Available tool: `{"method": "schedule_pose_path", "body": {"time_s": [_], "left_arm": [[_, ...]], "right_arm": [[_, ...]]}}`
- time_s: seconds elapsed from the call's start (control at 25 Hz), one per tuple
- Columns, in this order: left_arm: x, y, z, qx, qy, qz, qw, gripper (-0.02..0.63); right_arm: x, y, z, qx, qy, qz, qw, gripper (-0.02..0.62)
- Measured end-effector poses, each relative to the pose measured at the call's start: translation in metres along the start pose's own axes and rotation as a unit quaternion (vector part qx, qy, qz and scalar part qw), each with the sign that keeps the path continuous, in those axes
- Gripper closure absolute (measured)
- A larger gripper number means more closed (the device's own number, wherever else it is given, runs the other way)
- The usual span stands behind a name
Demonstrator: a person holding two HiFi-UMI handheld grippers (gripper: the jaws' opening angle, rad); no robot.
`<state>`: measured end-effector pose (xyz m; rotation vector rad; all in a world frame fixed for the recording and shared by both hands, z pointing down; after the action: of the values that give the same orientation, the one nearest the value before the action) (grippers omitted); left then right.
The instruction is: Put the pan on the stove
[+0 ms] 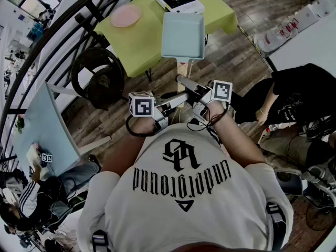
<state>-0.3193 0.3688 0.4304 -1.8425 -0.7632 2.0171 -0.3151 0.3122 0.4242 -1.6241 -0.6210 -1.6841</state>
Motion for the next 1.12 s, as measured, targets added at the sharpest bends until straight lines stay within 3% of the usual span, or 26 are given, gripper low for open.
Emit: {"method": "schedule_pose_path", "body": {"time_s": [0.36, 0.72, 1.12], "left_arm": [[-0.005, 0.006, 0.006, -0.015, -0.008, -0.004, 0.9998, 0.454], [-0.028, 0.037, 0.024, -0.028, -0.018, 0.004, 0.9994, 0.454], [-0.067, 0.088, -0.023, -0.022, -0.010, 0.015, 0.9996, 0.454]], "right_arm": [[0.002, 0.004, -0.008, 0.020, 0.008, 0.002, 1.000, 0.466], [0.011, 0.022, -0.045, 0.034, -0.004, -0.004, 0.999, 0.466], [0.025, 0.099, -0.050, 0.018, -0.004, -0.015, 1.000, 0.468]]}}
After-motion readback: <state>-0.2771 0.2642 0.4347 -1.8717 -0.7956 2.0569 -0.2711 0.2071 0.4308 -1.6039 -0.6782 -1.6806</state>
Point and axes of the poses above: the fingertips, and each gripper's own axes: z backward along the fingers, x to its right, y out of its top, the point moved 1 cm from there along z, backward along the fingers, and after that the axes turned 6 degrees about -z, right-handed, at the moved point
